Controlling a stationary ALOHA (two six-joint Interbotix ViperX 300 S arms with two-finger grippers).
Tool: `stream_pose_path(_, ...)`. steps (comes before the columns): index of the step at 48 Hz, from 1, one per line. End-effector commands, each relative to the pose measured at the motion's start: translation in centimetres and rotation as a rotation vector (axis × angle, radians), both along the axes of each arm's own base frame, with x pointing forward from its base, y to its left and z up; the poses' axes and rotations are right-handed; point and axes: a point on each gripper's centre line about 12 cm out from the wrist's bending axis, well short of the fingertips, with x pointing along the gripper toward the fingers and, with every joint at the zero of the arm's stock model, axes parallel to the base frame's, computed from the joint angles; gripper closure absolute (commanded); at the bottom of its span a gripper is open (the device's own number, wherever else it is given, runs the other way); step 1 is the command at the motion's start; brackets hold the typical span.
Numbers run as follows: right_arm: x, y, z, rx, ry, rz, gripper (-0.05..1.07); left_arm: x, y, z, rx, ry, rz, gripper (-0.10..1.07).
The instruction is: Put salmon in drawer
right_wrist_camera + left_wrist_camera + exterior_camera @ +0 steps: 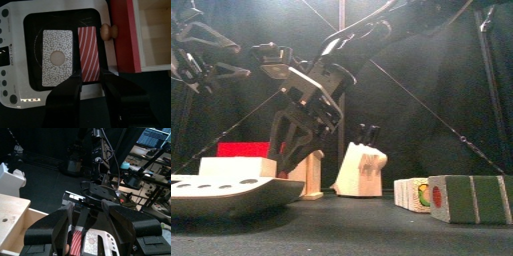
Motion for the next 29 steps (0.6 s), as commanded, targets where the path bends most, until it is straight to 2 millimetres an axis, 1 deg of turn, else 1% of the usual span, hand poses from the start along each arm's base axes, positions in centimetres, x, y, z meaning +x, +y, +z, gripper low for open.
stream_pose_path(1,0.3,0.1,4.2,0.013,-0.09,0.005,0.59,0.2,0.0,0.5,0.0,-0.014,0.002,0.11)
stream_pose_path(5,0.3,0.1,4.8,0.01,-0.101,0.008,0.59,0.2,0.0,0.5,0.0,-0.014,0.004,0.11)
stream_pose_path(15,0.2,0.5,6.9,-0.02,-0.152,0.041,0.59,0.2,0.0,0.4,0.0,-0.014,0.002,0.11)
stream_pose_path(21,0.1,0.4,8.2,-0.034,-0.183,0.048,0.59,0.2,0.0,0.5,0.0,-0.014,0.004,0.11)
stream_pose_path(26,0.2,0.0,8.7,-0.036,-0.199,0.046,0.59,0.2,0.0,0.5,0.0,-0.014,0.004,0.11)
stream_pose_path(29,0.3,-0.8,8.9,-0.038,-0.207,0.033,0.59,0.2,0.0,0.5,0.0,-0.014,0.004,0.11)
